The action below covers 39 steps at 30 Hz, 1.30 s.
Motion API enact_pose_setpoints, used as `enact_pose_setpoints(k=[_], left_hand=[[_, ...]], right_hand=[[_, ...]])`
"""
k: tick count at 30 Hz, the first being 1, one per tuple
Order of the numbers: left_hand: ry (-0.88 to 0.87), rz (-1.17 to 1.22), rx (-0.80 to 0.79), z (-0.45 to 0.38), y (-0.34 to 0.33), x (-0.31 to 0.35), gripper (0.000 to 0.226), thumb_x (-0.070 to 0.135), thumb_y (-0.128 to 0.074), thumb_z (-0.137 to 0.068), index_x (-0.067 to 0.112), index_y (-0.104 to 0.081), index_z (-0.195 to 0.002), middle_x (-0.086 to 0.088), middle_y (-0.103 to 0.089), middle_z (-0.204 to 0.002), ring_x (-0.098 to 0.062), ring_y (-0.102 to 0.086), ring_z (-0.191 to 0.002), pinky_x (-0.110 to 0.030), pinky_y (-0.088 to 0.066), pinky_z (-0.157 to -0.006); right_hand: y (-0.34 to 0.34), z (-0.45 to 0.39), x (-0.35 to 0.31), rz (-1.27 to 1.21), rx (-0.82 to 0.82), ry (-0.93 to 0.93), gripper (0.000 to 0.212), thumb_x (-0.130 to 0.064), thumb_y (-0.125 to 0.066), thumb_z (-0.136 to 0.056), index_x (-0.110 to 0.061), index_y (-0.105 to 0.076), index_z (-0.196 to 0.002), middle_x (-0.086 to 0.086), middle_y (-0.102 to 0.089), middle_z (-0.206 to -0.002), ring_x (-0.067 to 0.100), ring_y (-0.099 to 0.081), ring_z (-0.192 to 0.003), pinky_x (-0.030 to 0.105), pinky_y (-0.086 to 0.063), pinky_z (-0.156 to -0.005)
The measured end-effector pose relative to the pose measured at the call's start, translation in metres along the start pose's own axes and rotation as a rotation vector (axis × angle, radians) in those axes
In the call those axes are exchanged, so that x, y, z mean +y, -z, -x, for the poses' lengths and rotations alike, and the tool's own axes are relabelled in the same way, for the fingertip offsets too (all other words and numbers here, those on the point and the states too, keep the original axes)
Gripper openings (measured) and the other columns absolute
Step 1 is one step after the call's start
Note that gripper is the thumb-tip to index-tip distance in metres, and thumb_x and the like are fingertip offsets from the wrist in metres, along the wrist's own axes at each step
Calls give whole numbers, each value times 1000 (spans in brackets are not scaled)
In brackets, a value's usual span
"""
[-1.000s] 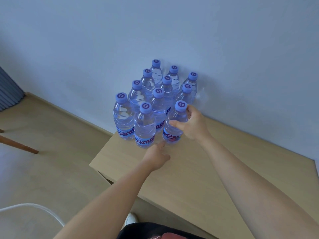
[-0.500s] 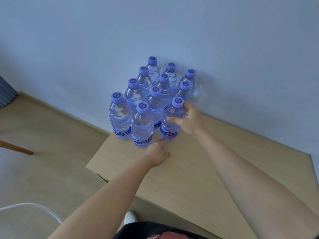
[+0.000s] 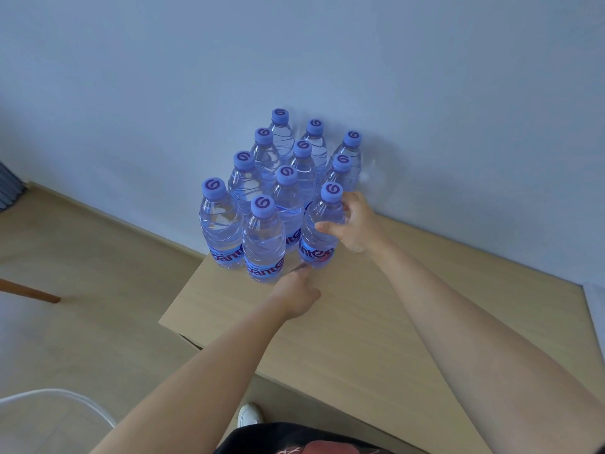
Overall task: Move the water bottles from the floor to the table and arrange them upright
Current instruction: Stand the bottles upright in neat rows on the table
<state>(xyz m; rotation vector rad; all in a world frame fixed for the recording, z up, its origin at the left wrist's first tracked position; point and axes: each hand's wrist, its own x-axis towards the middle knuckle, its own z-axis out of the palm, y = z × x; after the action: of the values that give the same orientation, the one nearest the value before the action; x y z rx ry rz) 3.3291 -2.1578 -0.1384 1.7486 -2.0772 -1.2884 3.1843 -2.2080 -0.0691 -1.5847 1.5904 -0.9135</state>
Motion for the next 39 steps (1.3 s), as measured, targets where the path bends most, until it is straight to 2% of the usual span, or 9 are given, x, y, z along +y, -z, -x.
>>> enact_pose_setpoints(k=[4,11,14,16,18,24,28,34,39], left_hand=[[-13,-8,-2,1,0,2,62,18,-49,-89,18,-25,-145,0,-22,-154,-25,-33,-134,-28,-31,-103],[-36,-7,-3,3,1,4,58,14,-46,-89,16,-28,-144,-1,-25,-153,-26,-37,-131,-31,-34,-101],[-23,21,18,5,-3,6,59,15,-48,-89,14,-28,-144,0,-21,-155,-25,-36,-133,-28,-34,-100],[-4,44,52,8,-10,9,57,15,-49,-87,11,-31,-142,0,-25,-153,-24,-39,-130,-24,-34,-94],[1,27,68,11,-19,14,56,16,-51,-87,11,-35,-140,-2,-35,-149,-23,-43,-127,-24,-35,-95],[-80,12,-17,16,-56,55,51,18,-55,-88,15,-43,-137,-6,-45,-141,-22,-45,-126,-20,-32,-98],[-166,4,-136,30,-96,94,50,19,-54,-89,16,-42,-138,-8,-44,-141,-21,-42,-129,-24,-32,-102],[-323,-88,-295,60,-157,146,51,24,-56,-88,19,-42,-137,-1,-46,-140,-18,-44,-127,-27,-36,-100],[-452,-156,-412,91,-209,184,55,24,-58,-87,15,-41,-137,-2,-46,-141,-18,-43,-128,-26,-34,-102]], right_hand=[[-1,0,1,-1,14,14,46,-24,-77,-70,-33,-51,-108,-13,-43,-103,14,-51,-105,31,-41,-97],[-3,4,-1,-12,21,16,52,-21,-74,-73,-24,-53,-120,-3,-47,-116,15,-50,-111,34,-41,-101],[-1,12,-7,-24,50,30,58,-19,-76,-72,-22,-51,-124,-17,-49,-112,7,-47,-109,18,-38,-99],[3,21,-9,-26,75,6,74,-23,-76,-72,-19,-40,-136,-15,-44,-127,6,-40,-121,15,-31,-101],[12,32,-9,-4,115,-21,79,-26,-74,-74,-17,-34,-141,-3,-38,-140,12,-33,-132,26,-28,-108],[66,89,4,-30,315,-73,56,-16,-70,-79,-14,-48,-130,-3,-54,-121,3,-46,-110,16,-29,-94],[105,139,20,-33,393,-172,45,-16,-67,-81,-18,-53,-124,-9,-56,-109,5,-48,-107,17,-32,-91],[150,234,40,8,544,-245,37,-18,-64,-84,-22,-55,-120,-12,-57,-107,5,-52,-109,21,-38,-94],[172,317,52,74,830,-217,29,-10,-61,-85,-14,-60,-114,-11,-59,-102,2,-55,-99,7,-40,-83]])
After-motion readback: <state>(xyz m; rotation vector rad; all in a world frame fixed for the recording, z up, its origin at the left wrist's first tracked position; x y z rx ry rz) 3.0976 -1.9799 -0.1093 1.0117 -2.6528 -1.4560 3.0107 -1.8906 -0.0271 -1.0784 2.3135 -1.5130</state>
